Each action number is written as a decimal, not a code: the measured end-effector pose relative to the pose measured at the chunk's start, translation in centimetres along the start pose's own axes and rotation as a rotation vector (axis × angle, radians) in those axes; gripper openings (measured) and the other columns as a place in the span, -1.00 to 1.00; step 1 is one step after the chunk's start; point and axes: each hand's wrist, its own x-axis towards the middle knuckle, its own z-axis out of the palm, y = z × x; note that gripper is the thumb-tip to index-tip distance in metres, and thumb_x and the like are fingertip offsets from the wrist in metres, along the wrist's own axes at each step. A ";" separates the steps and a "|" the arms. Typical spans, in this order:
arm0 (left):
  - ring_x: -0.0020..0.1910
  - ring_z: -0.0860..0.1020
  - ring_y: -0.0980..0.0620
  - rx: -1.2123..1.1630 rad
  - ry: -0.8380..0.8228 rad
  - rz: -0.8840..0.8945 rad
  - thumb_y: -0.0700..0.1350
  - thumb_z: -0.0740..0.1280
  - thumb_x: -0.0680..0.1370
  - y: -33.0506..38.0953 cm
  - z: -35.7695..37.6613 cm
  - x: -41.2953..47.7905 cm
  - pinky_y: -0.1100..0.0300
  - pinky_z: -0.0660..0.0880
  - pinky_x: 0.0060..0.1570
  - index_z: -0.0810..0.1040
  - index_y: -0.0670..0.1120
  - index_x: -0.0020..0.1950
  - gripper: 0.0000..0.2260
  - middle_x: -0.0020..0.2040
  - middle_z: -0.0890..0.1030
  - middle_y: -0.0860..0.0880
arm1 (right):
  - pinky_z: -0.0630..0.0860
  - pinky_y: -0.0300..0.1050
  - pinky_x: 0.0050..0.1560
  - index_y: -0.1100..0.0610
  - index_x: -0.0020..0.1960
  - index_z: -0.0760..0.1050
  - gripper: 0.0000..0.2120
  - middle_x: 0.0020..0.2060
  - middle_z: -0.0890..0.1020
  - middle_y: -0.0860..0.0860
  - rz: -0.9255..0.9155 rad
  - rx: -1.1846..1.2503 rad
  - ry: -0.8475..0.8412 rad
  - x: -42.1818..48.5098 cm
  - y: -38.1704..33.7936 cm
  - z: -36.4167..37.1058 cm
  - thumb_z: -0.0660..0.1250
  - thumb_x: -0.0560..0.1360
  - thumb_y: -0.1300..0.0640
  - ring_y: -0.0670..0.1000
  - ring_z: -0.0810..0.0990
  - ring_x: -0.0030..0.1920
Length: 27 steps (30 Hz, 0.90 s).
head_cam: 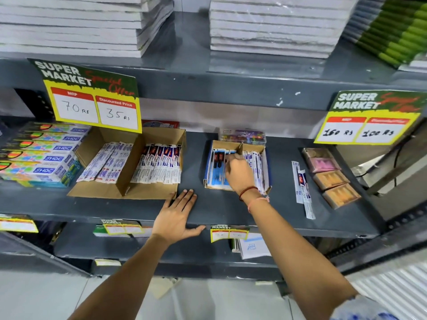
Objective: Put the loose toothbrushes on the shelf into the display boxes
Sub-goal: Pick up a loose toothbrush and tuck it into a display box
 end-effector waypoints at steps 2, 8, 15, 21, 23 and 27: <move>0.29 0.42 -0.14 0.006 -0.011 0.004 0.36 0.08 0.46 0.0 -0.1 0.0 -0.09 0.15 0.33 0.45 -0.26 0.30 -0.25 0.28 0.49 -0.22 | 0.52 0.05 0.09 0.28 0.20 0.51 -0.69 0.13 0.59 0.24 0.023 0.018 0.066 -0.8 1.1 -1.5 0.18 0.48 0.36 0.24 0.51 0.19; 0.30 0.42 -0.15 0.079 -0.078 0.034 0.37 -0.10 0.53 0.2 -0.5 -0.1 -0.05 0.05 0.38 0.44 -0.31 0.30 -0.20 0.27 0.49 -0.25 | 0.57 0.07 0.00 0.31 0.04 0.55 -0.79 0.01 0.62 0.28 0.224 -0.024 0.136 -3.0 5.8 -4.8 0.24 0.43 0.36 0.26 0.54 0.13; 0.26 0.46 -0.17 0.097 -0.030 0.041 0.30 -0.14 0.58 0.9 -0.4 -0.8 0.08 -0.04 0.38 0.46 -0.32 0.27 -0.24 0.25 0.51 -0.25 | 0.50 0.11 0.15 0.32 0.16 0.47 -0.74 0.17 0.54 0.28 0.623 -0.127 0.094 -6.2 11.6 -5.7 0.25 0.49 0.28 0.27 0.41 0.28; 0.26 0.46 -0.16 0.100 -0.020 0.038 0.30 -0.14 0.58 0.8 -0.2 -0.7 0.10 -0.04 0.37 0.45 -0.31 0.29 -0.25 0.26 0.50 -0.24 | 0.49 0.14 0.20 0.32 0.23 0.45 -0.69 0.23 0.50 0.27 0.828 -0.061 0.084 -7.8 13.7 -5.7 0.26 0.53 0.19 0.26 0.42 0.29; 0.26 0.45 -0.15 0.094 -0.030 0.034 0.30 -0.14 0.58 0.8 -0.1 -0.7 0.11 -0.05 0.37 0.44 -0.30 0.29 -0.25 0.27 0.50 -0.23 | 0.50 0.15 0.19 0.33 0.22 0.46 -0.70 0.22 0.51 0.28 0.852 -0.018 0.083 -7.9 13.7 -5.8 0.26 0.53 0.22 0.28 0.46 0.27; 0.31 0.40 -0.14 0.069 -0.052 0.026 0.32 -0.12 0.57 0.5 0.2 -0.7 0.12 -0.06 0.38 0.39 -0.28 0.35 -0.26 0.32 0.45 -0.21 | 0.53 0.16 0.14 0.35 0.15 0.51 -0.73 0.15 0.58 0.32 0.928 0.150 0.126 -7.9 13.9 -5.8 0.27 0.52 0.21 0.31 0.55 0.18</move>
